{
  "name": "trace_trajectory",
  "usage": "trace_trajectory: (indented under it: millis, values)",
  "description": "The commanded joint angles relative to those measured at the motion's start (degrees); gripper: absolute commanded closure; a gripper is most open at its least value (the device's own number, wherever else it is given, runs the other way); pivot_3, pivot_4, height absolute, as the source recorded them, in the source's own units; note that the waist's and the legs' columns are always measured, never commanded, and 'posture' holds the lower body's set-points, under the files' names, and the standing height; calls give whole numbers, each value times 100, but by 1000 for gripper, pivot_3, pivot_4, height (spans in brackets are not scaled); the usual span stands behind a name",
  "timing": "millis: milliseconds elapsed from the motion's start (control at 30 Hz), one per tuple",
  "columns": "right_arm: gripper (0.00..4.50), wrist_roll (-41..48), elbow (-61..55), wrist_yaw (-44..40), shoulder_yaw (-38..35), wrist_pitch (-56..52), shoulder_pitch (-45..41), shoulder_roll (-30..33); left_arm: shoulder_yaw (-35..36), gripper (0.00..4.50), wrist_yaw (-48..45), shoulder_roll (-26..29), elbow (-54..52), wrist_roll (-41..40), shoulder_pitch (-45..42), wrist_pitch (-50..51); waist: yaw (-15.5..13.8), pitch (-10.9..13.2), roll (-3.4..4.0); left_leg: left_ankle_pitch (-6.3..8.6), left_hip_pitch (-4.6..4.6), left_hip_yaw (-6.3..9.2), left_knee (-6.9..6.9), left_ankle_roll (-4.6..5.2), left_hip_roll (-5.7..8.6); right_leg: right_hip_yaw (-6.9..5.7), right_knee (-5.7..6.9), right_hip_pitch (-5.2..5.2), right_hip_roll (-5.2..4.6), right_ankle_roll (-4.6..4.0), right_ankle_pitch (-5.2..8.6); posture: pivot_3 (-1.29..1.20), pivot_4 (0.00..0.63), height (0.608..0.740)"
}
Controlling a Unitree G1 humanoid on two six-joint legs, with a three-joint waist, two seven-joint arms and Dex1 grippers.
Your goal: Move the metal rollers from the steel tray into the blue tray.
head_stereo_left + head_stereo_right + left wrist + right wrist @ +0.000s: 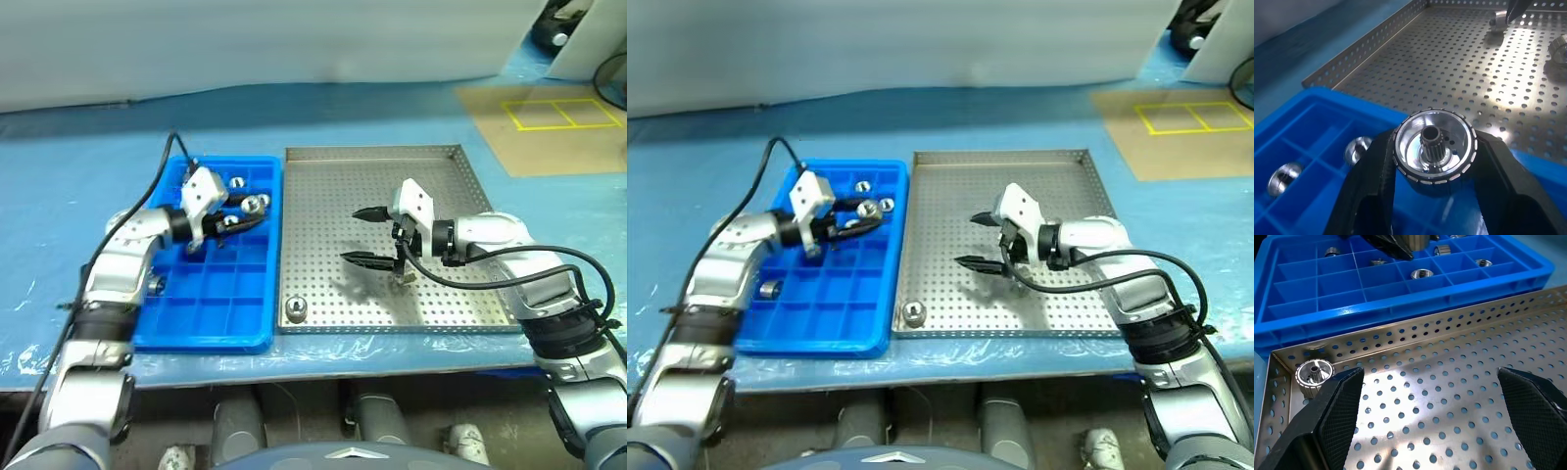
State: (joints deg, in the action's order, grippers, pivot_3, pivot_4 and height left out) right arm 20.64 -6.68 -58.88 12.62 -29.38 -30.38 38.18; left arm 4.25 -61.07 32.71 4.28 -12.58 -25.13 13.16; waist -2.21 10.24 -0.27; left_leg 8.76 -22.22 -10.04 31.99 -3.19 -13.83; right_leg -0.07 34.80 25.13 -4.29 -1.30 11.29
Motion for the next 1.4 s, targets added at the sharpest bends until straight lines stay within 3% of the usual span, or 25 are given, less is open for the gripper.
trace_trajectory:
  millis: [33,200,400,933,1167,1400]
  values:
    - [0,-131,292,-278,153,359,-333,-228,450,2498,221,340,-822,-370,305,402,-106,1,0,-3,-1,1,-1,-4,0,-2,3,0,0,0,0,24,150,740]
    - [0,-268,752,-584,330,596,-726,-554,777,2498,352,750,-1406,-566,1122,706,-191,1,0,-2,5,1,9,-4,5,4,10,-2,-4,-1,-1,81,150,740]
    - [0,-400,954,-773,413,713,-823,-747,758,2498,536,813,-2026,-797,1666,945,-325,1,-1,-3,3,4,4,-6,3,1,8,-1,-3,-1,0,106,150,740]
    - [0,-503,772,-647,265,595,-633,-715,45,2498,366,982,-1796,-674,1830,924,-326,1,-1,-6,9,4,0,-10,3,4,12,0,1,0,0,47,150,740]
    - [0,-508,760,-580,230,594,-591,-695,-87,298,556,924,-1475,-422,1576,691,-326,1,-2,-7,11,4,3,-12,3,6,17,-1,1,0,0,34,150,740]
    - [0,-509,748,-571,177,593,-550,-658,-68,298,610,765,-1340,-582,1073,619,-322,0,-2,-8,11,4,8,-13,3,7,22,-2,1,0,-1,22,150,740]
